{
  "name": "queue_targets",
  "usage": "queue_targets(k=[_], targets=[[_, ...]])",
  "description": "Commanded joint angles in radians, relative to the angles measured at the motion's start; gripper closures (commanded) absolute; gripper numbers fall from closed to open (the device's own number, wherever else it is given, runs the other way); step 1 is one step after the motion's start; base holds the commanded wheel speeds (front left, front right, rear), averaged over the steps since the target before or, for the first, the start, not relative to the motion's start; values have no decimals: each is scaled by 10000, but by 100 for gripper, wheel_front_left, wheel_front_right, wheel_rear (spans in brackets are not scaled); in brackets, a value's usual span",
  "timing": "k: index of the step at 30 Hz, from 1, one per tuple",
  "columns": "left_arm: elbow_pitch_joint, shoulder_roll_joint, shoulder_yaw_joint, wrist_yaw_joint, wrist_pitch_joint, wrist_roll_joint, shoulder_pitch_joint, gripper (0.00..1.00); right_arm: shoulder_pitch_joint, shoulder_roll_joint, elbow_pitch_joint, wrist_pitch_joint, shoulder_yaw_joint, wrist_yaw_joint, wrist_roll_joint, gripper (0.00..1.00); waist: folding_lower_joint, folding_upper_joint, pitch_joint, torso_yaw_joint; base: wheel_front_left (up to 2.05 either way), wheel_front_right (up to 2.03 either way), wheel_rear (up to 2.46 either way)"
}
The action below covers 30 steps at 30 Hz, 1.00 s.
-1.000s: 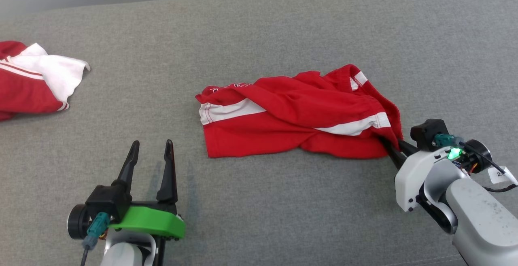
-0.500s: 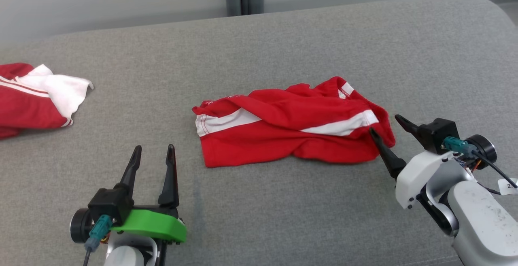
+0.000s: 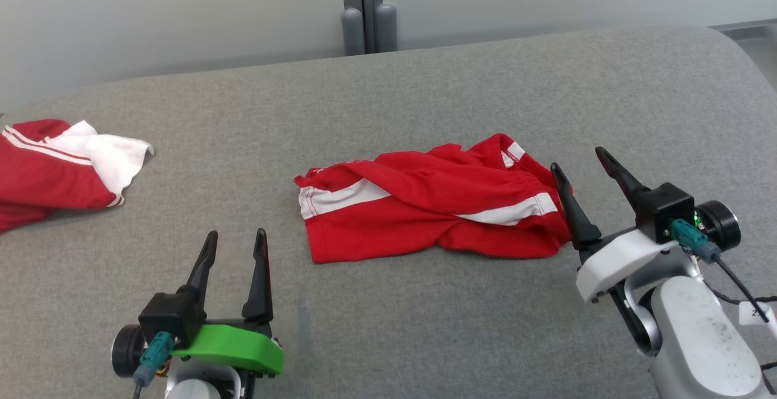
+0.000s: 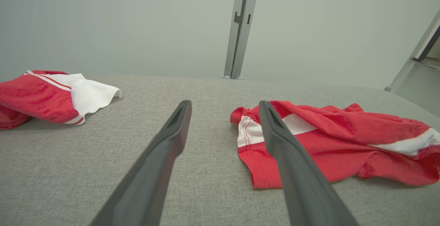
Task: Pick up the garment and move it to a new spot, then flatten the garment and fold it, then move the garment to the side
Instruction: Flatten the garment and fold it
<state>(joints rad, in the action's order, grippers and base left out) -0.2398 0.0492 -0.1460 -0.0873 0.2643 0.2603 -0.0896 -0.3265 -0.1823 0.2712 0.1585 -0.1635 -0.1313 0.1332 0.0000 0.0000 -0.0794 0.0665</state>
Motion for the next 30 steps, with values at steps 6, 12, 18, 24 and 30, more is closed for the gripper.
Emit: queue_targets(k=[6, 12, 18, 24, 30], targets=[[-140, 23, 140, 70, 3, 84, 379, 0, 600, 963, 632, 804, 870, 10, -821, 0, 0, 0, 237, -138, 0, 0, 0], [-120, 23, 236, 128, 2, 194, 715, 0, 986, 1267, 1117, 1020, 1053, 10, -1029, 0, 0, 0, 379, -214, 0, 0, 0], [-141, 23, 275, 156, 2, 387, 994, 0, 1212, 1297, 1290, 1076, 921, 10, -565, 0, 0, 0, 476, -283, 0, 0, 0], [-89, 23, 224, 197, 2, 451, 1020, 0, 1245, 1303, 1104, 1076, 882, 10, -573, 0, 0, 0, 570, -289, 0, 0, 0], [-35, 23, 236, 249, 2, 398, 1047, 0, 1317, 1304, 976, 1078, 918, 10, -618, 0, 0, 0, 588, -286, 0, 0, 0]])
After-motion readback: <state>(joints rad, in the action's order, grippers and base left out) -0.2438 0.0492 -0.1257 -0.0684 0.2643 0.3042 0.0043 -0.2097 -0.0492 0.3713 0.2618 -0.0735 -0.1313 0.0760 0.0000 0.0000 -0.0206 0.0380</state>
